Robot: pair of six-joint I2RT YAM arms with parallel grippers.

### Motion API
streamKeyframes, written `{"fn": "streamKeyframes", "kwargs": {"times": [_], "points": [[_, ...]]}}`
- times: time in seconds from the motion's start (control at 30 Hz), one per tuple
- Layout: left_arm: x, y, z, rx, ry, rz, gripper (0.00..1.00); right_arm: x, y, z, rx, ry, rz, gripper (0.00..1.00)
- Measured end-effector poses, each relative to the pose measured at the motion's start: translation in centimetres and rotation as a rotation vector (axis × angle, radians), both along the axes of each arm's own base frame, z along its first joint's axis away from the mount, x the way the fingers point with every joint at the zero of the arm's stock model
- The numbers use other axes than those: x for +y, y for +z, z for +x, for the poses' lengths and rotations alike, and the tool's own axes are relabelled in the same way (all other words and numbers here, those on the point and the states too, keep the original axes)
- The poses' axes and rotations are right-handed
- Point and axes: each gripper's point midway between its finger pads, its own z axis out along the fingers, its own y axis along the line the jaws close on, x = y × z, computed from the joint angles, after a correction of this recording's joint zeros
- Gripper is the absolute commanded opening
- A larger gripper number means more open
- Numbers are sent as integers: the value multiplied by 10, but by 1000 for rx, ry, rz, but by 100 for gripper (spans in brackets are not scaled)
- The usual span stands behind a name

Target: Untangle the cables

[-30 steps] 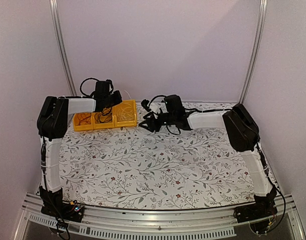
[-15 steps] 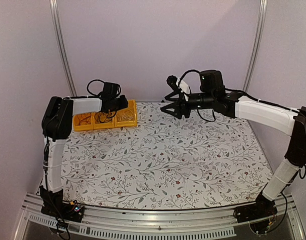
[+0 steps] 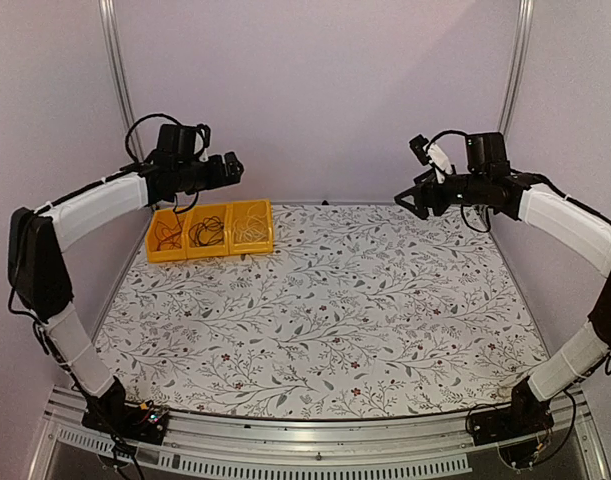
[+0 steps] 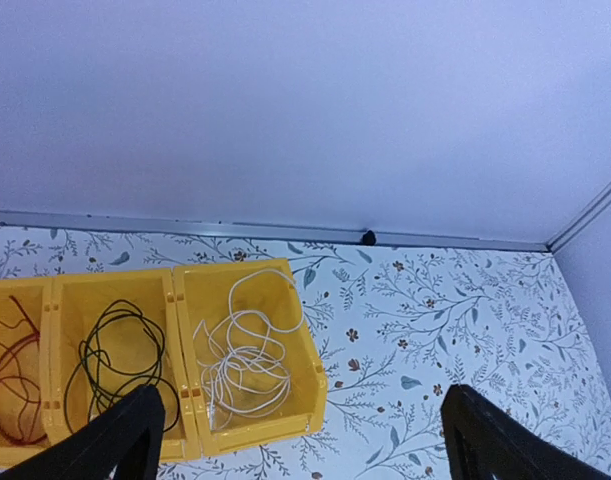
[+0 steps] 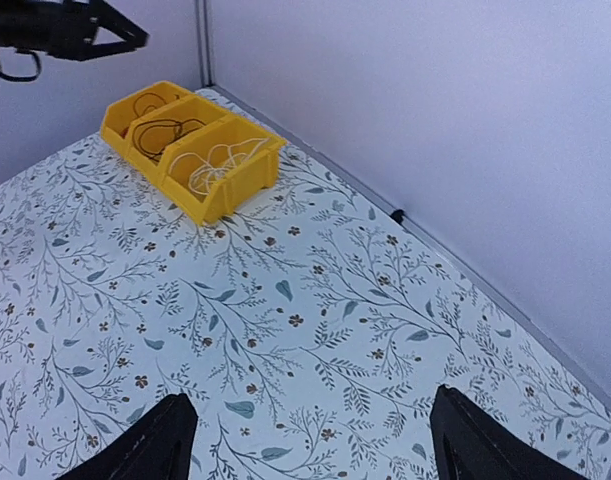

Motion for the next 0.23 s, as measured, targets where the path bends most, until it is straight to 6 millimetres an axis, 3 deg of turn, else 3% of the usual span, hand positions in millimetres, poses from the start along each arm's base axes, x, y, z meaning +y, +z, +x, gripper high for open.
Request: {"fn": "streamKeyframes", "kwargs": {"times": [0.07, 0.13, 0.23], "points": [[-1, 39, -19, -71, -32, 7, 100, -21, 0, 15, 19, -126, -14, 89], [-4, 64, -38, -125, -61, 22, 100, -34, 10, 29, 22, -235, -15, 89], [-17, 83, -69, -176, -114, 56, 100, -44, 37, 46, -23, -352, 17, 92]]}}
